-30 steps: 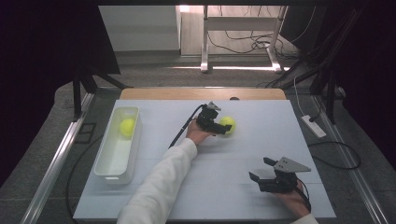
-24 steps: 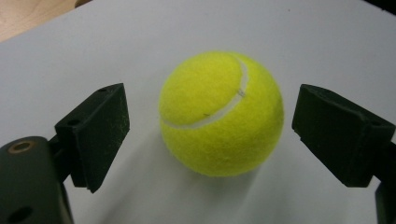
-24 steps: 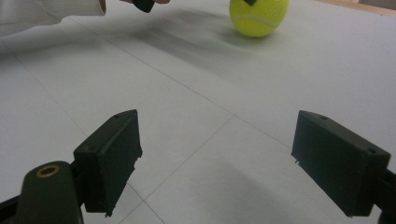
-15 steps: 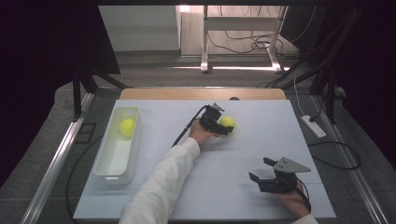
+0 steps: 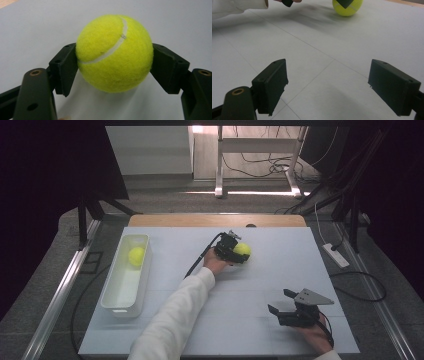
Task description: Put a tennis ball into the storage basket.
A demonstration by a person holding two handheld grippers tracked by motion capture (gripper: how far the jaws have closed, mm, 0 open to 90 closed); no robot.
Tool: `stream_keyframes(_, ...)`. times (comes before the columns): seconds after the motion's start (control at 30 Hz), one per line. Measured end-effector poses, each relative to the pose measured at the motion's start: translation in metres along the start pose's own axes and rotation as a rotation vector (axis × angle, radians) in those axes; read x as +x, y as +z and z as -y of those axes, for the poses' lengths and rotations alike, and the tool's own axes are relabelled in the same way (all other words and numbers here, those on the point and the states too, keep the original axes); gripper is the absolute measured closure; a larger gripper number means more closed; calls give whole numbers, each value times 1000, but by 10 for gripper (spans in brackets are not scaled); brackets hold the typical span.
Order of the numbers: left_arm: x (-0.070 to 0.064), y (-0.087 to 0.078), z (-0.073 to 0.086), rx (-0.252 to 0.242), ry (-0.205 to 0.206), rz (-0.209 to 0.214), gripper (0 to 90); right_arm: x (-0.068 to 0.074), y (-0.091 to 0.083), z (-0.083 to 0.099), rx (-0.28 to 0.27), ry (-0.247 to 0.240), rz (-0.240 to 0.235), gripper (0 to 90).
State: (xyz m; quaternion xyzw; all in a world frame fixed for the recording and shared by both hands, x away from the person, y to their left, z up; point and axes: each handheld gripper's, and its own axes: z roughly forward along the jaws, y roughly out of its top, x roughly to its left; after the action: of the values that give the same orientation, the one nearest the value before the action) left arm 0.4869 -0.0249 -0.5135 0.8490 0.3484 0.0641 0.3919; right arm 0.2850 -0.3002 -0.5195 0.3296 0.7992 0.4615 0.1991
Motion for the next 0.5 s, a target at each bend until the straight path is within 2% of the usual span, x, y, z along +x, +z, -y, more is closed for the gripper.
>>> stream_keyframes(0.23, 6, -14, 0, -7, -15, 7, 273, -1, -1, 1, -1, 0, 8, 155)
stream_keyframes(0.5, 0, -27, -2, -39, -9, 17, 273, -1, -2, 1, -1, 1, 9, 155)
